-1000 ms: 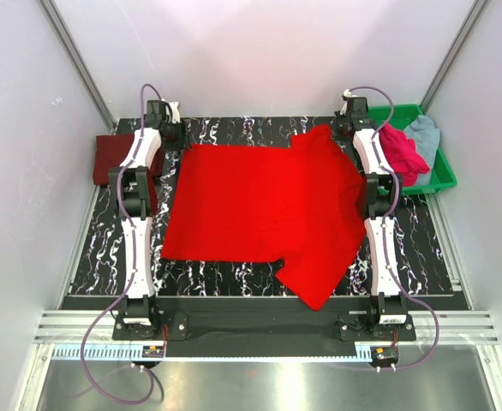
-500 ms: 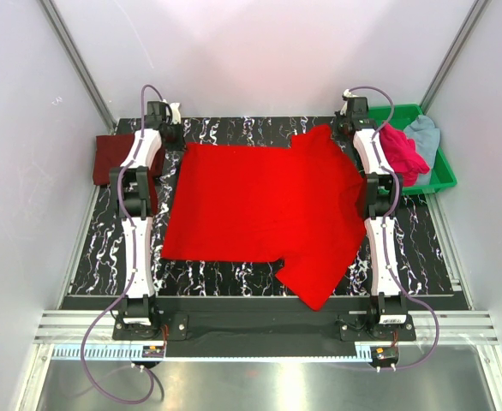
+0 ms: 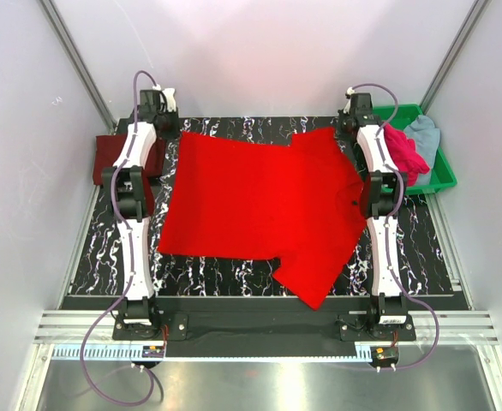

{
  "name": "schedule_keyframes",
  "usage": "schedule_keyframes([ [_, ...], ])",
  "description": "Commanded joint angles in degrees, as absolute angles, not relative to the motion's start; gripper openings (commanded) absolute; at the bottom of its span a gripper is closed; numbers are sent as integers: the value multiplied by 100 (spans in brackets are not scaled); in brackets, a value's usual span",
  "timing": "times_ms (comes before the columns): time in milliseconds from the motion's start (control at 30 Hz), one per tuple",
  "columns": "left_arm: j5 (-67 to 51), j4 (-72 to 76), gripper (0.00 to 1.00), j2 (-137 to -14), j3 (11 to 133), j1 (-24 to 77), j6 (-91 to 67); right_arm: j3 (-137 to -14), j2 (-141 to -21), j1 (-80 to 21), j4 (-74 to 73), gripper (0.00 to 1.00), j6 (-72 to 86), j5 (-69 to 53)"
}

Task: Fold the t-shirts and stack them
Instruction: Fold the tshirt

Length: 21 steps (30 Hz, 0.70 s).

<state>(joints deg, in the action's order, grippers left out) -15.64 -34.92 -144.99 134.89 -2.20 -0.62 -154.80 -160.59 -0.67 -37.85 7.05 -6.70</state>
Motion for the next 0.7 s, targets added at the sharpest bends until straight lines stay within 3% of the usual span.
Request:
schedule_keyframes([
  [0, -1669, -3199, 0, -13773, 13395, -264, 97, -15478, -15233, -35, -3850, 0, 615, -782],
  [200, -2285, -3375, 0, -13378, 12974, -255, 44, -15285, -14793, -35, -4007, 0, 756, -1195],
  [433, -2443, -3024, 0, -12534, 11577, -255, 167, -14539, -14098, -35, -4210, 0, 817, -1529],
  [667, -2487, -3296, 0, -12007, 11101, -264, 404, -13650, -13386, -35, -4368, 0, 862, -1784],
])
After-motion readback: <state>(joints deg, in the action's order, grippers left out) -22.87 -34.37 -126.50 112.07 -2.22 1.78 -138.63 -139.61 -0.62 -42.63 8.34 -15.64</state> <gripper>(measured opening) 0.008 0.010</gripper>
